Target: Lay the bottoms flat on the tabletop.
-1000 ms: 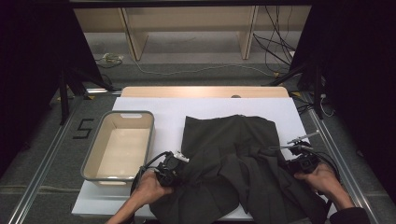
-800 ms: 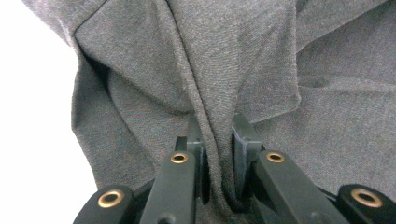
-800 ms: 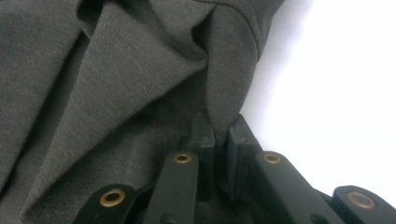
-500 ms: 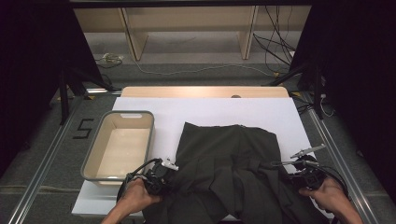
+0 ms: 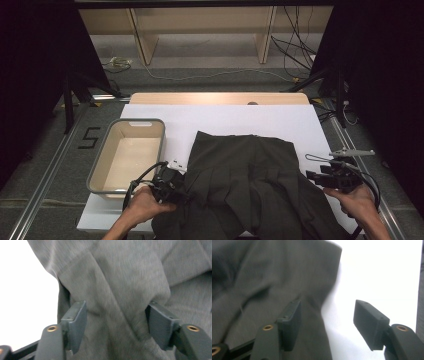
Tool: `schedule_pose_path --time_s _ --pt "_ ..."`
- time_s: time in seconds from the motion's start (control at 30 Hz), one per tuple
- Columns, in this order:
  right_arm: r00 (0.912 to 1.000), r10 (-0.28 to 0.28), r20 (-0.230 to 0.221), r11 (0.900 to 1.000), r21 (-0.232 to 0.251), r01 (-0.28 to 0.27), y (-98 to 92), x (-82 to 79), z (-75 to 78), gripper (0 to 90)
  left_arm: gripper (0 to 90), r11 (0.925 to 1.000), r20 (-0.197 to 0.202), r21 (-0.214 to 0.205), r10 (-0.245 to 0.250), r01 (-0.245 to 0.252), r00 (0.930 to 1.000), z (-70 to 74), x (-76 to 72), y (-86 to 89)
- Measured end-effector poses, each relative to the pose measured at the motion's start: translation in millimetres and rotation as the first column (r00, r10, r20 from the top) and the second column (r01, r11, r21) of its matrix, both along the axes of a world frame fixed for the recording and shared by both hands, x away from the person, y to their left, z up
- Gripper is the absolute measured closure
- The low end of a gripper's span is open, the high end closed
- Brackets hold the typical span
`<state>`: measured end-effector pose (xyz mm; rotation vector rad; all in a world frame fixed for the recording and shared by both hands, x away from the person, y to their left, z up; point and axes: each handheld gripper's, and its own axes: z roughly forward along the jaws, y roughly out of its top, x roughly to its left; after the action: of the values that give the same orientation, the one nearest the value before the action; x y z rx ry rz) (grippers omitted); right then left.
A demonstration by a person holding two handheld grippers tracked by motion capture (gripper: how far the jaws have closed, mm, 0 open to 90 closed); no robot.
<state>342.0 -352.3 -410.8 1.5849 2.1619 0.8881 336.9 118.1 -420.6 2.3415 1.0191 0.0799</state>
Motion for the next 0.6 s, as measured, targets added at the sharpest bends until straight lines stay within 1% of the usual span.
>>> schedule_pose_path --time_s 0.07,0.13,0.2,0.23,0.27,0.33,0.43,0.47,0.5,0.53,0.57,0.6 --pt "0.9999 -0.005 0.010 0.9997 0.024 0.004 1.4 6.4 1.9 35.8 33.2 0.9997 0.003 -0.009 -0.024 0.024 0.9997 6.9 2.8 -0.5" --pt "0.9999 0.004 0.014 0.9996 0.030 -0.004 4.9 13.1 1.1 34.4 32.5 0.9992 0.005 -0.037 -0.014 0.014 0.9999 14.0 5.7 1.3" --pt "0.9998 0.020 0.006 0.9993 0.031 -0.020 9.0 19.5 -1.1 32.7 30.9 0.9984 -0.021 -0.035 -0.045 0.045 0.9988 18.7 8.5 2.3" --pt "0.9996 0.029 0.004 0.9992 0.028 -0.029 10.6 22.3 -2.4 32.4 29.8 0.9986 -0.012 -0.037 -0.039 0.039 0.9992 20.4 9.4 2.4" --pt "0.9996 0.029 0.001 0.9992 0.026 -0.029 12.0 25.0 -3.4 32.1 29.7 0.9987 -0.001 -0.046 -0.021 0.021 0.9998 21.7 11.2 2.3" --pt "0.9996 0.027 -0.002 0.9992 0.030 -0.027 13.8 31.8 -5.5 31.2 29.8 0.9975 0.003 -0.071 0.003 -0.003 1.0000 21.9 16.1 0.2" --pt "0.9997 0.022 -0.008 0.9993 0.029 -0.022 15.5 44.6 -8.7 28.7 28.6 0.9962 0.023 -0.075 0.046 -0.045 0.9987 20.9 25.1 -5.0" --pt "0.9998 0.018 -0.012 0.9993 0.032 -0.018 15.7 48.8 -9.6 27.9 27.6 0.9950 0.034 -0.081 0.061 -0.058 0.9976 20.5 29.1 -6.8" --pt "0.9996 0.022 -0.019 0.9991 0.036 -0.022 15.6 53.3 -11.2 24.7 25.6 0.9936 0.047 -0.082 0.082 -0.078 0.9956 20.1 33.4 -8.1" --pt "0.9994 0.023 -0.027 0.9991 0.035 -0.022 16.2 58.1 -13.2 24.1 24.2 0.9906 0.054 -0.088 0.110 -0.105 0.9925 19.4 38.6 -8.5" --pt "0.9993 0.020 -0.032 0.9994 0.029 -0.019 16.5 62.8 -15.5 22.9 24.0 0.9906 0.054 -0.088 0.110 -0.105 0.9925 19.4 38.6 -8.5" --pt "0.9990 0.019 -0.041 0.9995 0.026 -0.018 17.3 68.4 -18.4 21.4 22.9 0.9808 0.048 -0.121 0.160 -0.153 0.9860 16.5 50.1 -7.8"
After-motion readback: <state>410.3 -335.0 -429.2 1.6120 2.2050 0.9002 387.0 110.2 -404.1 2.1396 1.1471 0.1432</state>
